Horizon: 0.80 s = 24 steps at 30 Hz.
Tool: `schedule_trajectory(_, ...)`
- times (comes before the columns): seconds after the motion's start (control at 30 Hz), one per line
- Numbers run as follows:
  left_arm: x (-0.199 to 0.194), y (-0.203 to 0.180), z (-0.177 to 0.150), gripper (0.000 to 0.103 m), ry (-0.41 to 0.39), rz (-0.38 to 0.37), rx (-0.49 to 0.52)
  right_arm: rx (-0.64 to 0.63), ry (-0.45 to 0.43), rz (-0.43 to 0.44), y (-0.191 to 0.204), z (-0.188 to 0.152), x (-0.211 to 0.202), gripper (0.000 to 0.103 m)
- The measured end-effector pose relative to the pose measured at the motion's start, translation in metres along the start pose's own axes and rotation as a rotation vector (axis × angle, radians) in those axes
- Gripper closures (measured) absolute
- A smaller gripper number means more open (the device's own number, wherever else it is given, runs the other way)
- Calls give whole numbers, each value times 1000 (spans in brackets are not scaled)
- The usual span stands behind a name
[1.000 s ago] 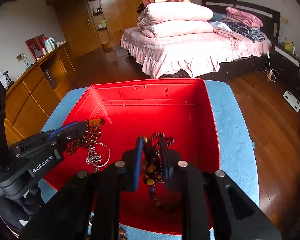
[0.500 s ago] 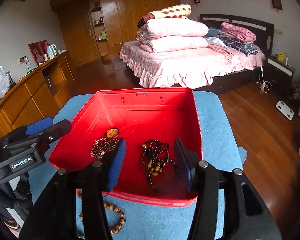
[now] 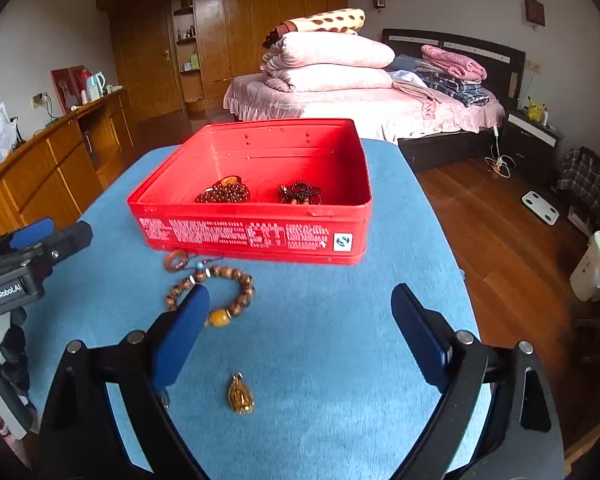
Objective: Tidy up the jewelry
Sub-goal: 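Move both tools back to the table toward the gold pendant and silver watch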
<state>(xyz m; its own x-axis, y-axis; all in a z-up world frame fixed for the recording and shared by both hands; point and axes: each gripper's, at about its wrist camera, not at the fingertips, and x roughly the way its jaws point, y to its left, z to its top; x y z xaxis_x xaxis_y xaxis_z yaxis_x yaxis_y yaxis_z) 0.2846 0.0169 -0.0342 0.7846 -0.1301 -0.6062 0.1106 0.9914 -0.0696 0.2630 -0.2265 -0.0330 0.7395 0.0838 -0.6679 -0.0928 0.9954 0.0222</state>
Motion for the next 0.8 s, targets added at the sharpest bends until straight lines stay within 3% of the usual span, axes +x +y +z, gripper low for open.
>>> schedule_trajectory(0.13,-10,4,-19,6,23,-17,-27,-9,3,-37,5,-16,-11,6)
schedule_trajectory(0.3,-17,1,-39,6,44,-17,-42,-13,33,58,8,-34,-15,6)
schedule_trajectory(0.5,-16,-4,-56,6,73,-7,-24,-39,52,64,14,-52,-11,8)
schedule_trajectory(0.63,-15,-4,-64,6,87,3,-20,-68,80,66,21,-57,-4,32)
schedule_trajectory(0.8,-15,-3,-70,6,95,0,-28,-75,116,96,25,-63,6,40)
